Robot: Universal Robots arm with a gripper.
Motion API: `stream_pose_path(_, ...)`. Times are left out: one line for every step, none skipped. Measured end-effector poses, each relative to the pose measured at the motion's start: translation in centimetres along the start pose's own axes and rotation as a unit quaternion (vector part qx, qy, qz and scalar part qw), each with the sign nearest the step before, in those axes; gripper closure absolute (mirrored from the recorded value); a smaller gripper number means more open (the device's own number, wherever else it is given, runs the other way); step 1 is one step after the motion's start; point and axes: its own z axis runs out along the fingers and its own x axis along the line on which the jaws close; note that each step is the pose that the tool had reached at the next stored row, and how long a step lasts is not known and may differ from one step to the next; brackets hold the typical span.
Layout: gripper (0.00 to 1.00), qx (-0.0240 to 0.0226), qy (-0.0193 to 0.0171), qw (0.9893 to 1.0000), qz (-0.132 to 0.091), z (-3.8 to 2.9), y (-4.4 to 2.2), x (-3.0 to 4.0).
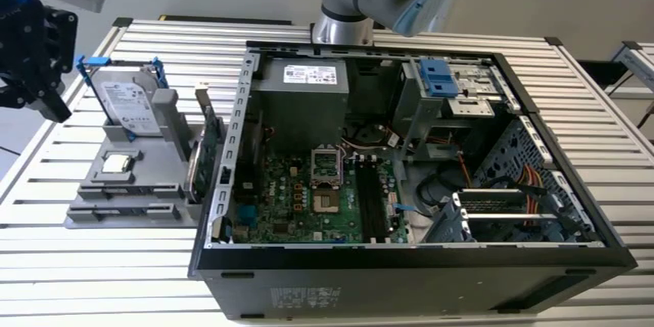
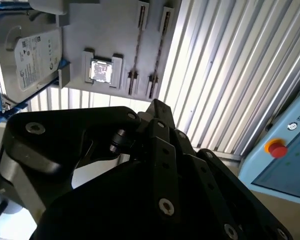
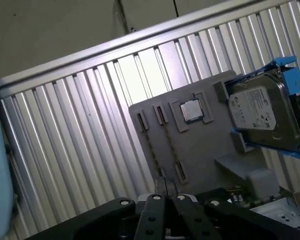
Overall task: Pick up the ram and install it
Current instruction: 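Pick up the ram and move it above insertion slot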
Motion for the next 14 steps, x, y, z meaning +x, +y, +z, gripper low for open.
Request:
stream_pose_path(1.0,0.0005,0.0,1.0,-0.005,0.0,0.0,0.0)
stream_pose_path(1.0,0.001,0.0001,0.9999,-0.011,0.0,0.0,0.0)
stream_pose_path(1.0,0.0014,0.0001,0.9998,-0.018,0.0,0.0,0.0)
stream_pose_path(1.0,0.0016,0.0002,0.9997,-0.025,0.01,0.0,0.0)
stream_pose_path(1.0,0.0017,0.0003,0.9995,-0.032,0.01,0.0,0.0)
stream_pose_path(1.0,0.0017,0.0006,0.9992,-0.04,0.0,0.0,0.01)
stream_pose_path(1.0,0.0017,0.0008,0.9989,-0.048,0.01,0.01,0.01)
stream_pose_path(1.0,0.0016,0.0011,0.9984,-0.056,0.01,0.0,0.0)
stream_pose_path(1.0,0.0014,0.0014,0.9978,-0.066,0.01,0.0,0.0)
stream_pose_path(1.0,0.0014,0.0017,0.9972,-0.075,0.01,0.0,0.0)
stream_pose_path(1.0,0.0014,0.002,0.9964,-0.084,0.01,0.0,0.0)
stream_pose_path(1.0,0.0014,0.0022,0.9956,-0.093,0.01,0.0,0.0)
stream_pose_path(1.0,0.0014,0.0025,0.9948,-0.102,0.01,0.0,0.0)
stream_pose_path(1.0,0.0013,0.0027,0.9938,-0.111,0.01,0.0,0.0)
